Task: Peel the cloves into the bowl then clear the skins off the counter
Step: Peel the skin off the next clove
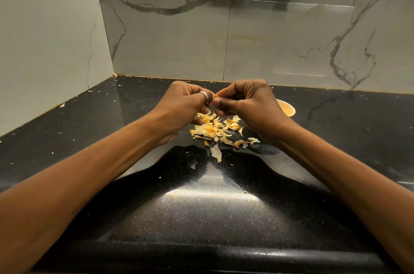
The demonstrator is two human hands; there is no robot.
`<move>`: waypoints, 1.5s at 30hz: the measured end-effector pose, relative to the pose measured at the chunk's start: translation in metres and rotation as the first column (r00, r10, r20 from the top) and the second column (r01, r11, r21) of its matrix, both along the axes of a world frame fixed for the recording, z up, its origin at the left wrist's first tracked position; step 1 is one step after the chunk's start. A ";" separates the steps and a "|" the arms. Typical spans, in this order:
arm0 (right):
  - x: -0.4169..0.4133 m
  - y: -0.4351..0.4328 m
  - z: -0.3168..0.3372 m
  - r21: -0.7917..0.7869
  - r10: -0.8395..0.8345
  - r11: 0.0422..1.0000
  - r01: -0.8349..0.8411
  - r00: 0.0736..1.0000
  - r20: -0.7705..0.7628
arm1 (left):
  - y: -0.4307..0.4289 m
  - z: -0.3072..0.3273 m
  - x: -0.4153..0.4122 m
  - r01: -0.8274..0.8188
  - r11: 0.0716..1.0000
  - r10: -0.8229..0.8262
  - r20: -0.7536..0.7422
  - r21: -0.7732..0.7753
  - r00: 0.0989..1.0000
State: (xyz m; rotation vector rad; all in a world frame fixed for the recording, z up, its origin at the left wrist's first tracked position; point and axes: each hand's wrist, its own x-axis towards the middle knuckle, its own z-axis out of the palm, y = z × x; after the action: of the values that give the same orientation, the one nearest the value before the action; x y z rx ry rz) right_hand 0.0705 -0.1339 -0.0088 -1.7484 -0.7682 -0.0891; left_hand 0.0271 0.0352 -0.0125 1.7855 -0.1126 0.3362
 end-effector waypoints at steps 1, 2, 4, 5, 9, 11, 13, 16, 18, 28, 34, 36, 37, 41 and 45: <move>-0.001 0.000 0.000 0.019 0.007 1.000 -0.007 1.000 -0.031 | 0.001 0.000 0.001 0.009 0.999 -0.010 -0.022 -0.031 1.000; -0.001 0.001 0.000 0.038 0.013 0.999 -0.011 0.998 -0.061 | 0.001 0.000 0.001 0.016 0.999 -0.018 -0.038 -0.050 0.999; -0.001 0.001 0.000 0.081 0.019 0.997 -0.010 0.993 -0.119 | 0.001 0.000 0.002 0.018 0.999 -0.020 -0.045 -0.048 0.999; -0.001 0.001 0.000 0.103 0.020 0.995 -0.005 0.989 -0.146 | 0.001 0.000 0.001 0.012 0.999 -0.013 -0.039 -0.031 0.999; 0.001 0.002 0.002 0.153 0.019 0.988 0.016 0.974 -0.224 | 0.004 0.001 0.002 0.009 0.999 -0.009 0.009 0.035 1.000; 0.002 0.001 0.003 0.167 0.027 0.986 0.016 0.968 -0.249 | 0.005 0.001 0.001 0.027 0.999 -0.028 0.013 0.023 1.000; 0.002 0.001 0.003 0.179 0.043 0.984 0.007 0.961 -0.275 | 0.005 0.002 0.001 0.034 0.999 -0.034 0.016 0.022 0.999; 0.002 0.002 0.003 0.191 0.064 0.982 -0.005 0.951 -0.301 | 0.004 0.003 0.000 0.030 1.000 -0.030 0.006 0.000 1.000; 0.002 0.002 0.003 0.188 0.066 0.982 -0.008 0.952 -0.300 | 0.004 0.004 -0.001 0.040 0.998 -0.041 -0.010 -0.051 0.999; 0.001 0.002 0.001 0.015 -0.048 0.999 0.050 0.992 -0.114 | 0.003 0.005 0.000 0.037 0.981 -0.046 -0.044 -0.189 0.998; 0.004 0.005 -0.003 -0.076 -0.113 0.990 0.116 0.993 0.040 | 0.003 0.005 0.000 0.010 0.990 -0.013 -0.021 -0.138 1.000; 0.004 0.004 -0.004 -0.106 -0.136 0.984 0.146 0.986 0.096 | 0.002 0.003 -0.001 -0.002 0.997 0.002 -0.004 -0.081 1.000; 0.004 0.005 -0.005 -0.115 -0.144 0.981 0.157 0.983 0.117 | 0.002 0.003 -0.001 -0.016 0.999 0.017 0.003 -0.048 1.000; 0.003 0.006 -0.005 -0.114 -0.176 0.974 0.198 0.968 0.178 | 0.002 0.001 0.001 -0.050 0.998 0.050 -0.005 -0.025 0.999; 0.002 0.008 -0.004 -0.148 -0.228 0.948 0.283 0.924 0.306 | 0.002 0.001 0.000 -0.019 0.998 0.017 -0.027 -0.052 0.999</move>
State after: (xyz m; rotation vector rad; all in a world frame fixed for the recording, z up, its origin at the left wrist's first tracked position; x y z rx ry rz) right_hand 0.0729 -0.1259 -0.0129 -2.0411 -0.7685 -0.4695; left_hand 0.0272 0.0368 -0.0117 1.7390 -0.0686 0.3257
